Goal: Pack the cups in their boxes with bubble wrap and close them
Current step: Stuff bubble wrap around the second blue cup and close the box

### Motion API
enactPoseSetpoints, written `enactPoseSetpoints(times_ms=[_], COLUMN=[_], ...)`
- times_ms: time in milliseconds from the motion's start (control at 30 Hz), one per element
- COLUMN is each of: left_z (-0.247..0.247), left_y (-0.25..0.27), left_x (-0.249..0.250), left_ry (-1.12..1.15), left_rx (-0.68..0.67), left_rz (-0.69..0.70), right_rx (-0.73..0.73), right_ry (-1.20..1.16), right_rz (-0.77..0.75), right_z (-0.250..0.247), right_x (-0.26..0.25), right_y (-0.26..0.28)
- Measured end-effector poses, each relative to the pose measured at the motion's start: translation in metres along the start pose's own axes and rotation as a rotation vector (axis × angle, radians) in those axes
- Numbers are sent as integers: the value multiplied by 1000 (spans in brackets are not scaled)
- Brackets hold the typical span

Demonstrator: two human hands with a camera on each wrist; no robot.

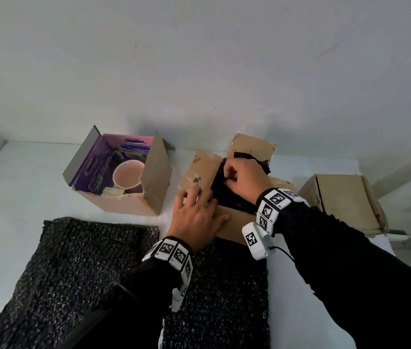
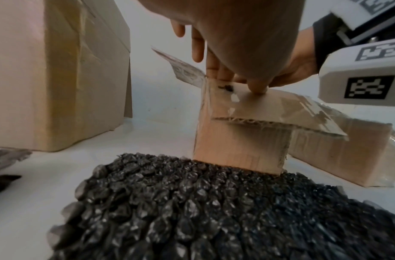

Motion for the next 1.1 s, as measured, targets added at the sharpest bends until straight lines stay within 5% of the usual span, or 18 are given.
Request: enactPoseSetpoints(times_ms=[167,367,500,667,800,1000,1100], left_z=[8,21,22,17,23,30,30], left_y=[-2,2,-6,-21,-27,-25,-25], left_x=[-2,-6,1,4,5,4,4], left_ry=[-8,-3,-27,-43,-53,-6,12], left_rx=[-92,-183,-229,-266,-288,-269,-247], left_rz=[2,-25,-10,19,50,28,22], right_rx=[-93,-219,-348,-40,-94,192,158], right_ry=[75,563,545,655,694,126,77], right_rz=[-116,-196,-183,-189,-94,36,95], right_z=[23,39,45,-10,-24,-39,-27], right_x=[-17,-22,-19,-17,9,27,28], right_y=[6,11,6,8,5,4,-1])
Point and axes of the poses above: each hand's wrist, its own y-axis away from the middle knuckle, its own z-axis out of the palm, x = y × z, the point moved 10 cm from there along -y, towards the middle knuckle, and after that the axes turned 6 degrees about -x, right-handed, at the moved point
